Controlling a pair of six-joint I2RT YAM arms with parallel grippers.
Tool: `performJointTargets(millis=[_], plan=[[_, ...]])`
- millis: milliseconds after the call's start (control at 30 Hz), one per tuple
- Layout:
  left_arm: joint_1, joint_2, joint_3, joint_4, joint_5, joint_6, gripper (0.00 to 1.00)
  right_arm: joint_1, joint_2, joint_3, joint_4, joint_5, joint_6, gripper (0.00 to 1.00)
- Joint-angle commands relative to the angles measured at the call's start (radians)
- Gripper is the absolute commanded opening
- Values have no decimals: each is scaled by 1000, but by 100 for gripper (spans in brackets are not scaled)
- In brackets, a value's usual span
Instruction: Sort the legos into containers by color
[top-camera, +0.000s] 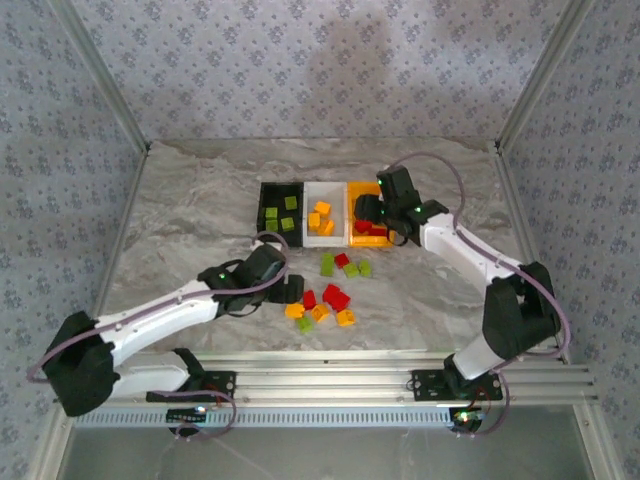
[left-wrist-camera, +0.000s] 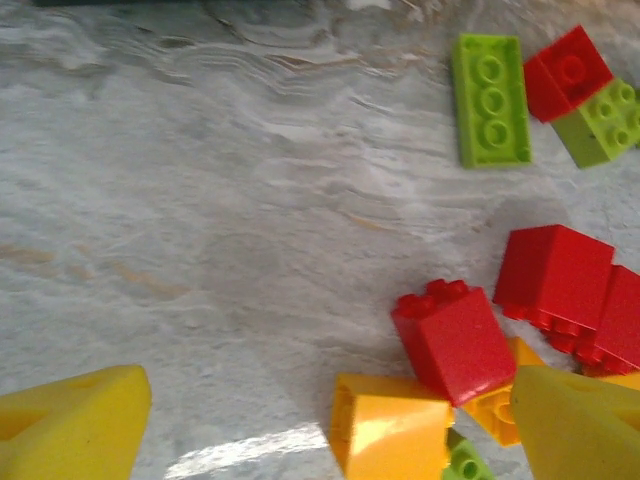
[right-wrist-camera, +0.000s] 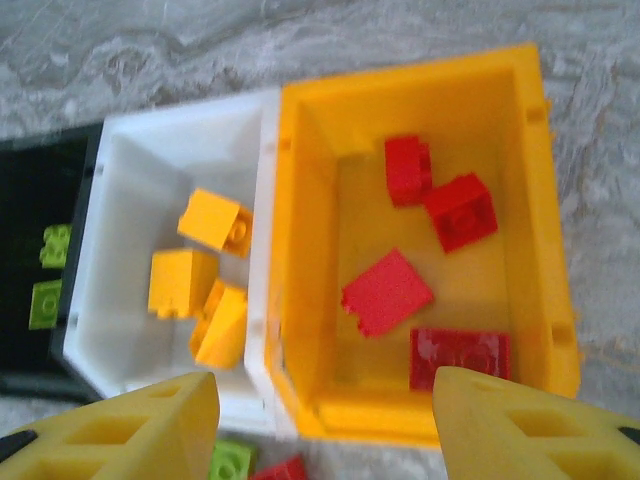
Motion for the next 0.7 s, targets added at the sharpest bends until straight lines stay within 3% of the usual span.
performJointTargets(millis=[0,267,467,667], plan=[[-32,69,40,-8,51,41,93,3,-63,-85,-4,-10,28,61],[-113,194,35,-8,54,47,88,-13,-157,-167,-5,2,37,61],[-125,255,52,-12,44,57,84,-27,-187,-173,-7,11,39,61],[-125,287,50,-13,24,57,70,-38,-208,-184,-8,12,38,61]])
